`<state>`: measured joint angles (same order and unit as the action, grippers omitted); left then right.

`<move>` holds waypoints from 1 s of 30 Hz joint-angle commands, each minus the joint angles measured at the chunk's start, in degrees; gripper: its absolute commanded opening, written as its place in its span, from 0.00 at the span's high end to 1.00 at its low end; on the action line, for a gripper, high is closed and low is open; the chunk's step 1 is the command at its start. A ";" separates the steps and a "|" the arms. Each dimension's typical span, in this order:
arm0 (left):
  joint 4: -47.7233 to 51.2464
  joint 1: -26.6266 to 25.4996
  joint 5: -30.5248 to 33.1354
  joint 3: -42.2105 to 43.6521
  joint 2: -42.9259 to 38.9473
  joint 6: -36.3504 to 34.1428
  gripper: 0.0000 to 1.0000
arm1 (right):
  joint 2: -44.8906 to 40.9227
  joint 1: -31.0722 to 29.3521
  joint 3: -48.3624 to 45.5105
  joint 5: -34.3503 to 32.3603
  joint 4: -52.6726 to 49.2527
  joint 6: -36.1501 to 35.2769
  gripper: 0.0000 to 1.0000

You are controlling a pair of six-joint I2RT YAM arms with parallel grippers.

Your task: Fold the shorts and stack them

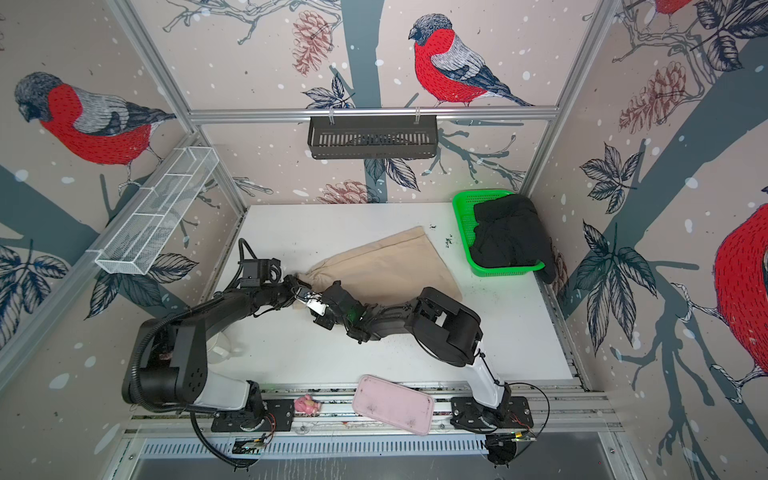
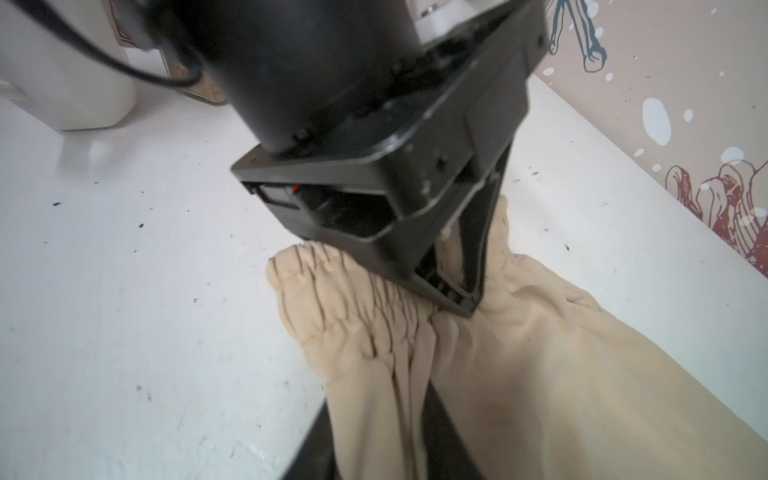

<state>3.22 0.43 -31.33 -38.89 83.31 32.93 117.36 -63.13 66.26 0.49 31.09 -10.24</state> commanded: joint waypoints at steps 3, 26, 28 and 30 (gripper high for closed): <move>7.39 0.03 -0.18 -3.17 -3.54 -3.24 1.00 | -7.89 3.42 -4.28 5.77 2.74 9.57 0.29; 35.95 8.36 5.05 -32.71 -3.82 -17.61 1.00 | 0.19 3.01 4.25 8.49 -20.59 7.99 0.98; 36.36 8.36 5.47 -33.41 -3.36 -18.06 1.00 | 3.20 1.50 8.13 10.01 -21.04 8.60 0.98; 37.16 8.45 6.11 -34.11 -2.99 -18.57 1.00 | 5.54 0.97 11.22 11.66 -21.13 9.92 0.98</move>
<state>38.24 8.73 -26.24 -71.99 80.05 16.10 120.97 -61.58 74.56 7.92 9.15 -2.50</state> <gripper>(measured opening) 0.117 0.052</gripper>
